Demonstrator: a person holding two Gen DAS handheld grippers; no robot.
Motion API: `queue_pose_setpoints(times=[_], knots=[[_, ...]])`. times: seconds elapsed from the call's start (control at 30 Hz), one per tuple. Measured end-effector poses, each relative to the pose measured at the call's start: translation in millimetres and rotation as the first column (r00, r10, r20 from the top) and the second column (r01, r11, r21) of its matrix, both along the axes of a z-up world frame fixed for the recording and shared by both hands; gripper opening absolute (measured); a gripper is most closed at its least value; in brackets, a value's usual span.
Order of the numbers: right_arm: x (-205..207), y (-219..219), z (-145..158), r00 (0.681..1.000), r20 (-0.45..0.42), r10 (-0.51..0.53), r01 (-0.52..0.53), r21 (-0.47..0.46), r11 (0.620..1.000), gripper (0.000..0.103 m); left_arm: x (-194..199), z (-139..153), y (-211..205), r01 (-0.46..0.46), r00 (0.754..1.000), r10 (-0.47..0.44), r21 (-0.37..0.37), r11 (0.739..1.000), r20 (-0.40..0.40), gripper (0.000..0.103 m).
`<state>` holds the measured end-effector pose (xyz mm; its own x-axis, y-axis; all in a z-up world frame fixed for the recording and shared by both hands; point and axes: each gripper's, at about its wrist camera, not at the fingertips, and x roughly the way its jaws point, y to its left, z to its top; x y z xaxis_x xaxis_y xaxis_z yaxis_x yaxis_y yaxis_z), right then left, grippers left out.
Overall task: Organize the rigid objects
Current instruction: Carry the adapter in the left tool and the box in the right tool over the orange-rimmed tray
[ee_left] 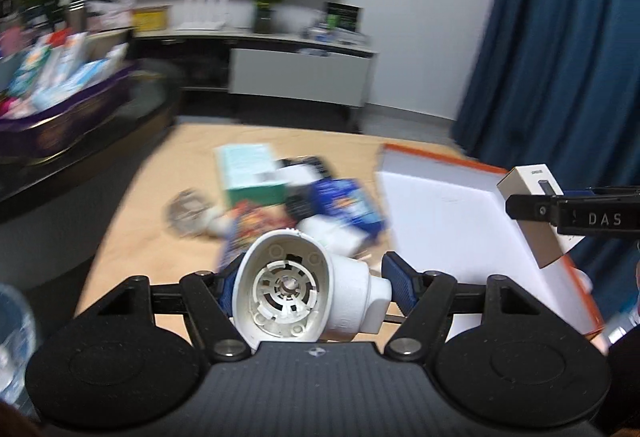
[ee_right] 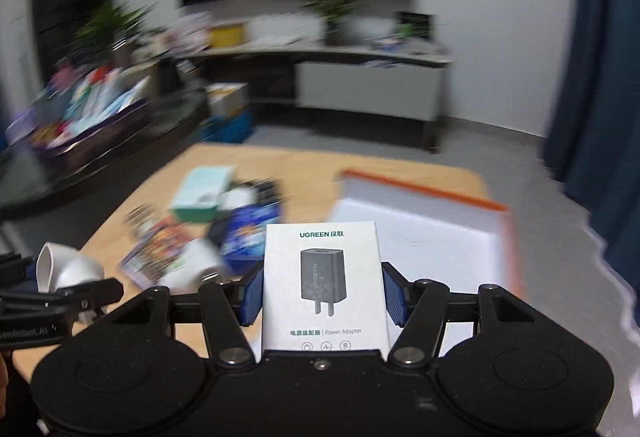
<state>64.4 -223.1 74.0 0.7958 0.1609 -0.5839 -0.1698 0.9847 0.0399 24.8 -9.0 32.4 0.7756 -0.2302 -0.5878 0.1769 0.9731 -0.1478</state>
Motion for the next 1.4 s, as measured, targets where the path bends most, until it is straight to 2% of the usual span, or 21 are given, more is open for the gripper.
queue_pose_setpoints(times=[0.2,0.33,0.67,1.07,1.4], knots=[[-1,-48,9,0.989,-0.004,-0.148,0.148,0.049,0.988,0.071,43,14,-52,0.154,0.988,-0.154,0.009,0.988,-0.015,0.071],[6,-65,10,0.982,0.001,-0.186,0.186,0.068,0.980,0.071,66,14,-77,0.196,0.980,-0.196,0.020,0.980,-0.015,0.071],[43,-90,-11,0.978,-0.059,-0.199,0.206,0.131,0.970,0.071,95,4,-104,0.187,0.982,-0.185,0.044,0.981,-0.037,0.071],[75,-94,-6,0.981,-0.043,-0.187,0.191,0.101,0.976,0.071,122,19,-108,0.171,0.985,-0.169,0.067,0.983,-0.032,0.071],[86,-100,-12,0.976,-0.075,-0.204,0.211,0.100,0.972,0.071,125,4,-122,0.189,0.980,-0.183,0.074,0.979,-0.081,0.071]])
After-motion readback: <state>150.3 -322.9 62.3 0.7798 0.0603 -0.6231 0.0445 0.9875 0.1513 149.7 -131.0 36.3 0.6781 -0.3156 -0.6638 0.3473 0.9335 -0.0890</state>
